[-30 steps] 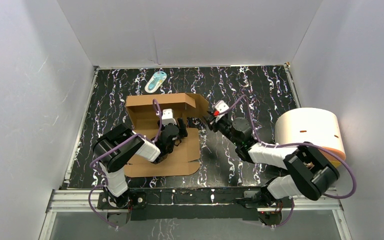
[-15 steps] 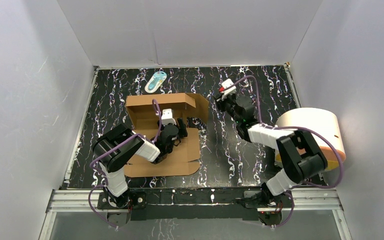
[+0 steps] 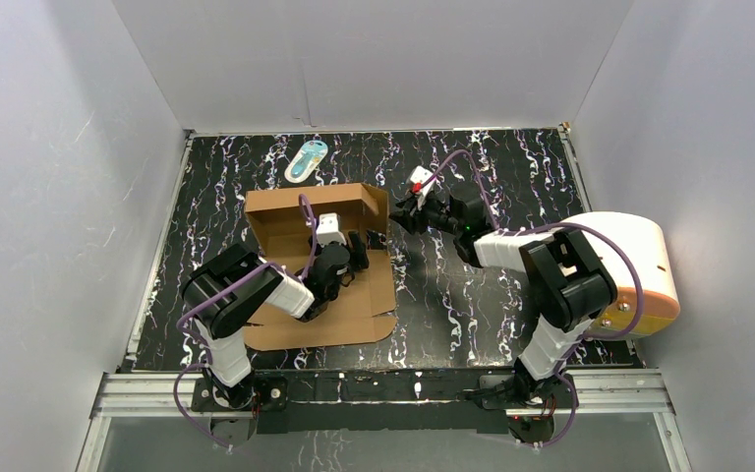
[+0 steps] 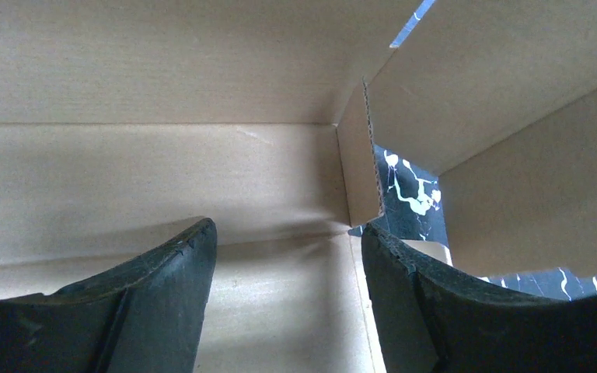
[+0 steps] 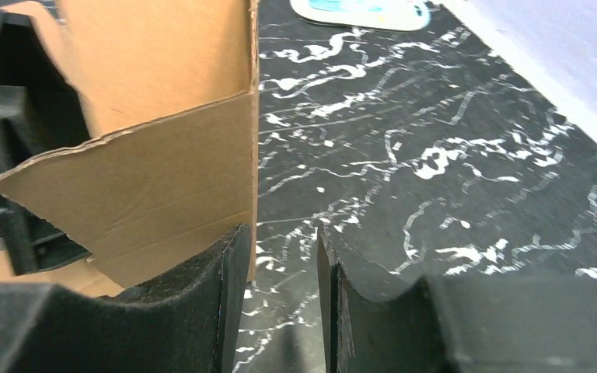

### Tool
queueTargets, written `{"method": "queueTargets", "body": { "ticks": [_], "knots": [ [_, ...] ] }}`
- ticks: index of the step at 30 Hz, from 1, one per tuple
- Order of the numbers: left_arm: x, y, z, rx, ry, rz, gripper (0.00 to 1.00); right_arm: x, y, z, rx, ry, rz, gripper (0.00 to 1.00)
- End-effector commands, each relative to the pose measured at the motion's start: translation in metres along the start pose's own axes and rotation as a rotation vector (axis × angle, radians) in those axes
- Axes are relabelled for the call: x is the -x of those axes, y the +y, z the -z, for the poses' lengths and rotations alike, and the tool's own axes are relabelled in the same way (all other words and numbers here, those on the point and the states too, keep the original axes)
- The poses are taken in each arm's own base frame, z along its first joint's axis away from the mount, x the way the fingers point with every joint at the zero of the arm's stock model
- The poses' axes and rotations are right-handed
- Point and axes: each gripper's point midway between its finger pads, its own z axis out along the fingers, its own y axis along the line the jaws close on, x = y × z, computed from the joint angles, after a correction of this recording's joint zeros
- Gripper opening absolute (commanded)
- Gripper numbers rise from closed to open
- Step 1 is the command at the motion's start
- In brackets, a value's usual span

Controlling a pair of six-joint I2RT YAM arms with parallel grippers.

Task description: Fold the paper box

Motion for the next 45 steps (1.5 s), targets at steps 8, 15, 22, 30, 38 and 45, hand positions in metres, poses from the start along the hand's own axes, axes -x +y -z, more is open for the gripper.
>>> {"method": "queueTargets", "body": {
  "ticks": [8,15,22,30,38,45],
  "knots": [
    [-0.022,0.004,0.002,-0.02,0.08,-0.025,0.66,0.028,0.039,-0.013,0.264,-0.135,-0.009,0.45],
    [-0.004,-0.002,0.009,-0.053,0.046,-0.025,0.69,0.023,0.039,-0.019,0.255,-0.136,-0.011,0.45],
    [0.022,-0.005,0.032,-0.088,0.014,0.011,0.73,0.019,0.042,-0.023,0.263,-0.136,-0.007,0.45],
    [0.061,-0.011,0.072,-0.105,0.068,0.013,0.79,0.023,0.044,-0.027,0.274,-0.138,0.009,0.46],
    [0.131,-0.018,0.115,-0.131,0.042,-0.011,0.83,0.023,0.049,-0.031,0.289,-0.14,0.03,0.46],
    [0.204,-0.01,0.119,-0.057,0.034,-0.113,0.91,0.017,0.051,-0.033,0.299,-0.132,0.033,0.46]
  ]
}}
